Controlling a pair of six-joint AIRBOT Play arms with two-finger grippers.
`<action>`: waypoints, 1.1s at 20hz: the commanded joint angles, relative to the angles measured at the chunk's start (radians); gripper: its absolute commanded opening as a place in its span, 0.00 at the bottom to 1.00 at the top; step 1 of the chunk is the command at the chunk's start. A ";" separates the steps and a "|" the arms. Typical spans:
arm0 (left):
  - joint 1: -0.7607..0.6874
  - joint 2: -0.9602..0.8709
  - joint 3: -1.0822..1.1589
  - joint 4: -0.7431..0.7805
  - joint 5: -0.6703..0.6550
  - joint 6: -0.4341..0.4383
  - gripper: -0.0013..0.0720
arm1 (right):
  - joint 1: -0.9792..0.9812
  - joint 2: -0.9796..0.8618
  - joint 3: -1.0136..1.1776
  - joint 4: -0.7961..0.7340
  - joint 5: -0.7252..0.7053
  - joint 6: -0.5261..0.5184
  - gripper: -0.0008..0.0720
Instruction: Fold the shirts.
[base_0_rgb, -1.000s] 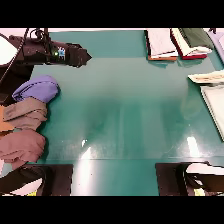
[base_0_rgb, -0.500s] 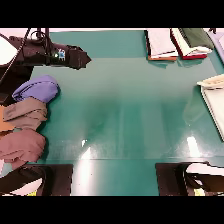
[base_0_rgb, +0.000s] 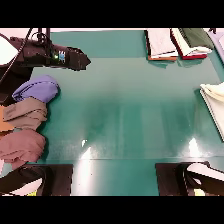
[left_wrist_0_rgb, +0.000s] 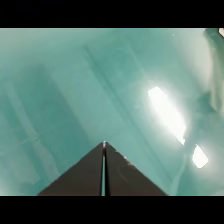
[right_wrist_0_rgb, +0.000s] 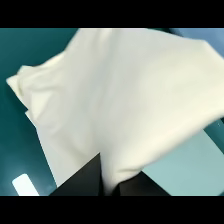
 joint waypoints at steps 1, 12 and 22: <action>0.000 0.000 0.000 0.000 -0.002 0.018 0.06 | -0.095 0.056 -0.120 -0.040 0.026 -0.001 0.30; 0.000 0.000 0.000 -0.001 0.011 0.016 0.06 | 0.148 0.188 -0.165 0.431 -0.040 -0.001 0.74; 0.000 0.000 0.000 -0.003 0.011 0.017 0.06 | 0.975 0.215 -0.165 0.430 -0.092 -0.002 0.08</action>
